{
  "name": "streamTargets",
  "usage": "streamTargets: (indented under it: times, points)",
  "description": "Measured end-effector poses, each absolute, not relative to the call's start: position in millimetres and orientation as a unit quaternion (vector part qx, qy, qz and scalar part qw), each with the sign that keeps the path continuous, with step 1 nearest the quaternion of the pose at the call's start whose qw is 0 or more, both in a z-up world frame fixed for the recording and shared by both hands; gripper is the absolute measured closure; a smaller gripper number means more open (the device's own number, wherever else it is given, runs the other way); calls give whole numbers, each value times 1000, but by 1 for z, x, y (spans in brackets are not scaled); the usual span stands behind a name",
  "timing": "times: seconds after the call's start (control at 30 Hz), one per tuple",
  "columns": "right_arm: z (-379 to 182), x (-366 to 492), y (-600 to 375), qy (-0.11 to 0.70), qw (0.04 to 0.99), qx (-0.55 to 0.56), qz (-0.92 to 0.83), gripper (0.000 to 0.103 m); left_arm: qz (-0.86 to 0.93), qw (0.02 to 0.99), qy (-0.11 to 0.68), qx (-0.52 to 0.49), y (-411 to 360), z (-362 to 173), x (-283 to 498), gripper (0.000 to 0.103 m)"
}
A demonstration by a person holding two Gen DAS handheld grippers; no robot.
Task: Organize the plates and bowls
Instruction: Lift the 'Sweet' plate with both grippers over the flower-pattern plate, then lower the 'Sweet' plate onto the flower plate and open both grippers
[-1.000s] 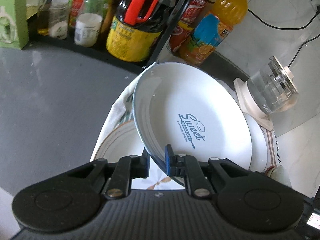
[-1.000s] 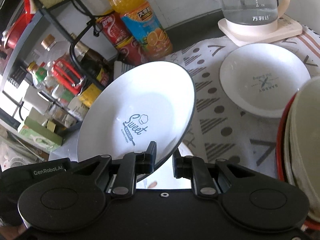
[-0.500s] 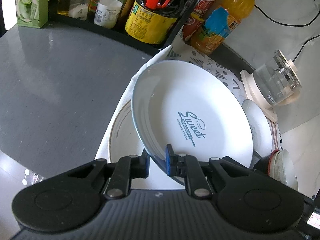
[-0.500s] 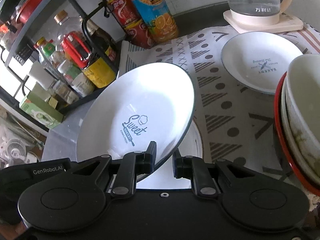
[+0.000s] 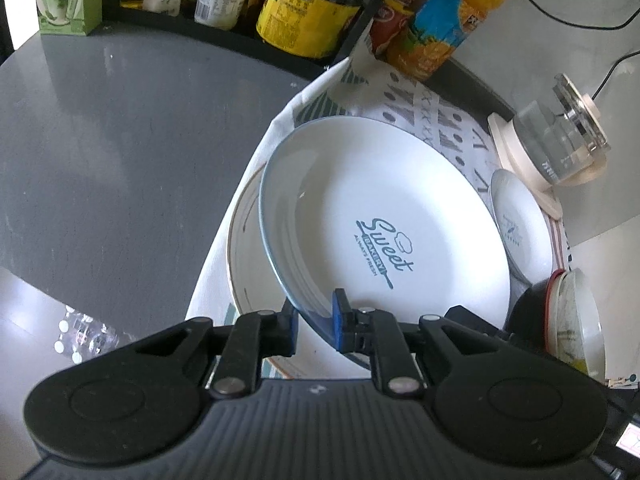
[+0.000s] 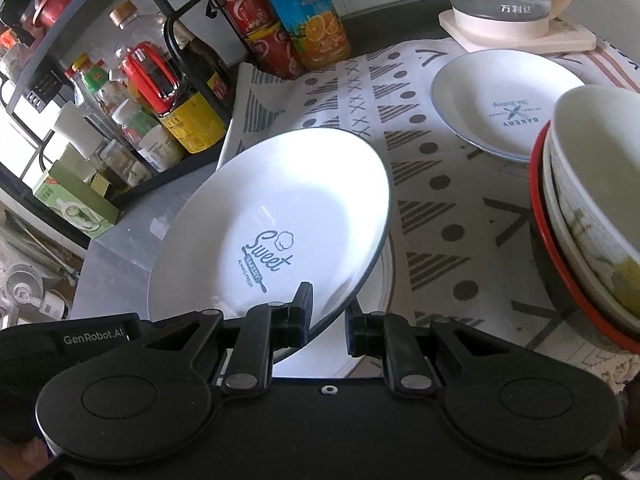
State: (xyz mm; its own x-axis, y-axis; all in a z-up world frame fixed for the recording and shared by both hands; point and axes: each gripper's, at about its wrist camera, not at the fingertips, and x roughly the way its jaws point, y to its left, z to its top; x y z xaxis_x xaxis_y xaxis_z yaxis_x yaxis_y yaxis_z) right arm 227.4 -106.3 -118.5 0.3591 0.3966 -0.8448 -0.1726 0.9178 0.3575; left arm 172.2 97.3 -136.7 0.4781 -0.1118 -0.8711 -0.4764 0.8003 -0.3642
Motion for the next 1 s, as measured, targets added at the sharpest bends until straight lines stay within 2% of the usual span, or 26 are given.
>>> streamTargets:
  times: [0.7,1.0]
  points:
    - [-110,219,-111,548,821,75,143,88,87,784,534,-305,88,-147,173,81]
    - [-113,217,-116,548,822,96,118,89,72,777,551,-296,87,-149,180,77]
